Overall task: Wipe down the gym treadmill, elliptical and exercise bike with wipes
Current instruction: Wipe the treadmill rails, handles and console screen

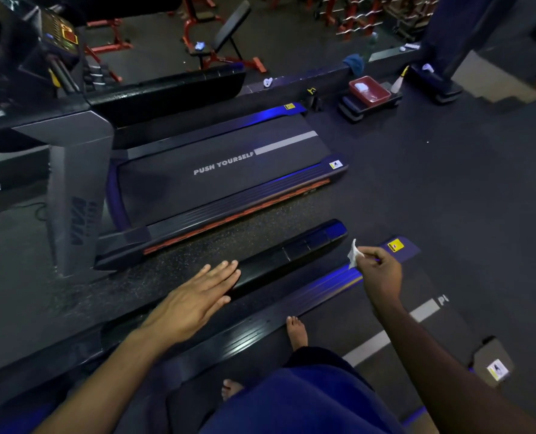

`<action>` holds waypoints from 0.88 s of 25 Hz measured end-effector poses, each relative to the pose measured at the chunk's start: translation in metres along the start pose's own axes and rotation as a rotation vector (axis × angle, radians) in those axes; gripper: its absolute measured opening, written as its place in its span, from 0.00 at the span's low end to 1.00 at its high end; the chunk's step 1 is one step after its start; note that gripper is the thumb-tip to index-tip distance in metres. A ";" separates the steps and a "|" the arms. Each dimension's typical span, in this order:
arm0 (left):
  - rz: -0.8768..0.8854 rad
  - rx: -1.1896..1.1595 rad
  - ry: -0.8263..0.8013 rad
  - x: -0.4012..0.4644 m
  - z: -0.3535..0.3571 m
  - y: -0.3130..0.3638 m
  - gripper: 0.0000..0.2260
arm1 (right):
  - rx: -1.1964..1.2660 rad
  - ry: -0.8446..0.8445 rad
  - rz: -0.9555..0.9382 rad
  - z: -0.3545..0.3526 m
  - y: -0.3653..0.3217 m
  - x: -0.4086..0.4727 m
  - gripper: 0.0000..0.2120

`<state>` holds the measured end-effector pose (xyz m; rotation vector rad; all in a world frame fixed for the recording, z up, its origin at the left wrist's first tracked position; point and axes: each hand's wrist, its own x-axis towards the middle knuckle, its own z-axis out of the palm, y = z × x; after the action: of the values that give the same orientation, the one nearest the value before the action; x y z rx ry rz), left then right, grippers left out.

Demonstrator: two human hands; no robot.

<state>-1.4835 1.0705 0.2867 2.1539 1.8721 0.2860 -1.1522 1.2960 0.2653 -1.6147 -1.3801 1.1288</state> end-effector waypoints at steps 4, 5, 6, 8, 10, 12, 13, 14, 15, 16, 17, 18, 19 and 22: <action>0.127 0.095 -0.096 -0.008 -0.003 -0.021 0.26 | -0.022 0.021 -0.007 0.011 0.020 -0.026 0.05; 0.146 0.114 -0.097 -0.007 -0.002 -0.022 0.26 | -0.021 0.033 -0.036 0.014 0.019 -0.027 0.04; 0.158 0.121 -0.091 -0.006 0.000 -0.021 0.26 | -0.023 0.050 -0.070 0.019 0.018 -0.027 0.04; 0.161 0.123 -0.063 -0.005 0.001 -0.020 0.25 | -0.030 0.070 -0.112 0.031 0.012 -0.022 0.03; 0.151 0.136 -0.029 -0.007 0.003 -0.020 0.25 | -0.003 0.100 -0.125 0.050 0.009 -0.017 0.04; 0.145 0.172 0.000 -0.005 0.005 -0.021 0.25 | 0.128 0.162 -0.062 0.080 0.013 -0.013 0.06; 0.147 0.199 -0.002 -0.006 0.008 -0.022 0.25 | 0.199 0.222 -0.014 0.096 0.015 -0.016 0.06; 0.153 0.226 -0.008 -0.008 0.010 -0.023 0.25 | 0.248 0.294 0.022 0.111 0.021 -0.021 0.07; 0.163 0.249 -0.006 -0.009 0.011 -0.022 0.25 | 0.297 0.333 0.046 0.124 0.025 -0.031 0.09; 0.172 0.270 -0.010 -0.008 0.009 -0.022 0.25 | 0.348 0.335 0.055 0.141 0.033 -0.045 0.10; 0.182 0.278 -0.019 -0.006 0.006 -0.020 0.25 | 0.388 0.316 0.060 0.155 0.036 -0.065 0.12; 0.189 0.281 -0.022 -0.004 0.003 -0.017 0.25 | 0.414 0.267 0.052 0.167 0.038 -0.087 0.12; 0.186 0.288 -0.025 -0.005 0.000 -0.014 0.25 | 0.420 0.214 0.050 0.174 0.039 -0.109 0.13; 0.158 0.297 -0.040 -0.006 0.001 -0.006 0.25 | 0.455 0.076 0.032 0.175 0.039 -0.134 0.13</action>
<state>-1.4900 1.0657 0.2842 2.4863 1.8224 -0.0078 -1.3074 1.1544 0.1886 -1.3362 -0.9627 1.2770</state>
